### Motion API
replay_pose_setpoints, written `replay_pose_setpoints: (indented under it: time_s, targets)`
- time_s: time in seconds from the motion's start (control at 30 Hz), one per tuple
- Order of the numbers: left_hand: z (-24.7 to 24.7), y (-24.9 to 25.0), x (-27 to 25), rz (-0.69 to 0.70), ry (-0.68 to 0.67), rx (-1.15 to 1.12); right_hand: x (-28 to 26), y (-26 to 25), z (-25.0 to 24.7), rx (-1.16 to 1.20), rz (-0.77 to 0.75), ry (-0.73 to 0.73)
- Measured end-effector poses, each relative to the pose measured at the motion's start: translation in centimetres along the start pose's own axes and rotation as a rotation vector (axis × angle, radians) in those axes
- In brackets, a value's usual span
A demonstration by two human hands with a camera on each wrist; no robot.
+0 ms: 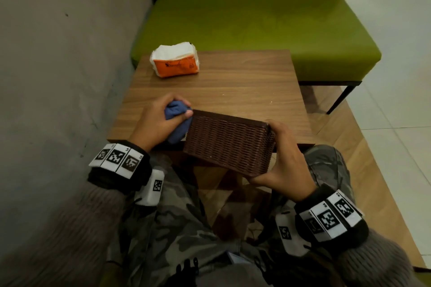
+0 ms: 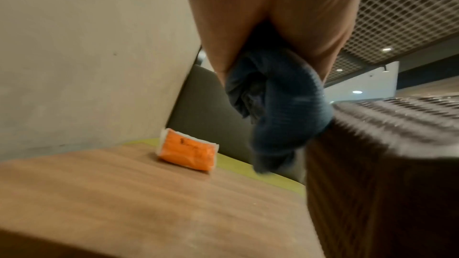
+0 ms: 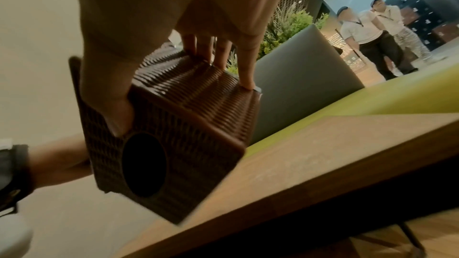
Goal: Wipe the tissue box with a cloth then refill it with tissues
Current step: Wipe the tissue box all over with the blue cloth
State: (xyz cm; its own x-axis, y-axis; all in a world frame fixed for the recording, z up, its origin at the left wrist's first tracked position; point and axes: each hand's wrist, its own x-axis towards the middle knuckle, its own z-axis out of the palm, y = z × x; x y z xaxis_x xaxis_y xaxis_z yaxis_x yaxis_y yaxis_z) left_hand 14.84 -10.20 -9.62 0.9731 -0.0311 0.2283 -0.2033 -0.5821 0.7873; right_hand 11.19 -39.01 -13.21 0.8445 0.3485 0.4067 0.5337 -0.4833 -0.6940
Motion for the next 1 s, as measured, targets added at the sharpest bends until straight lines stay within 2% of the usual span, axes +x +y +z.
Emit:
replay_pose_setpoints:
  time_s: [0.07, 0.1, 0.13, 0.17, 0.23, 0.3, 0.4, 0.47, 0.57, 0.63, 0.7, 0.8, 0.9, 1.0]
  targets:
    - [-0.1, -1.3, -0.5, -0.172, 0.172, -0.108, -0.1, 0.6, -0.2, 0.096, 0.077, 0.058]
    - [-0.1, -1.6, -0.8, -0.299, 0.214, -0.241, 0.0, 0.9, -0.2, 0.132, 0.102, 0.103]
    - [0.2, -1.4, -0.9, -0.439, 0.19, -0.39, 0.1, 1.0, -0.3, 0.156, 0.116, 0.151]
    - [0.5, -0.9, -0.9, -0.577, 0.113, -0.503, 0.2, 0.9, -0.3, 0.177, 0.128, 0.193]
    - [1.7, -0.1, -1.2, -0.732, -0.051, -0.62, 0.5, 0.5, -0.1, 0.214, 0.15, 0.254]
    - [2.9, 0.9, -1.9, -0.802, -0.18, -0.738, 0.7, 0.1, 0.5, 0.23, 0.154, 0.275]
    - [4.1, 2.4, -2.6, -0.853, -0.322, -1.038, 0.7, 0.2, 1.5, 0.241, 0.188, 0.251]
    - [4.8, 3.3, -2.5, -0.816, -0.285, -1.014, 0.6, 0.5, 1.7, 0.242, 0.227, 0.234]
    - [6.3, 3.5, -1.6, -0.617, -0.083, -0.772, 0.6, 1.1, 1.3, 0.239, 0.253, 0.203]
    - [7.1, 3.9, -1.4, -0.504, 0.058, -0.706, 0.8, 1.3, 1.3, 0.218, 0.295, 0.183]
    - [7.4, 4.5, -1.3, -0.423, 0.143, -0.674, 0.9, 1.1, 1.3, 0.19, 0.332, 0.165]
    - [7.3, 4.6, -2.0, -0.289, 0.174, -0.545, 0.7, 0.3, 0.9, 0.085, 0.276, 0.149]
    - [7.6, 4.3, -2.7, -0.162, 0.151, -0.322, 1.3, -2.0, 0.6, 0.027, 0.245, 0.047]
    - [7.8, 4.4, -3.0, -0.124, 0.137, -0.287, 2.4, -3.4, 0.7, 0.06, 0.282, -0.028]
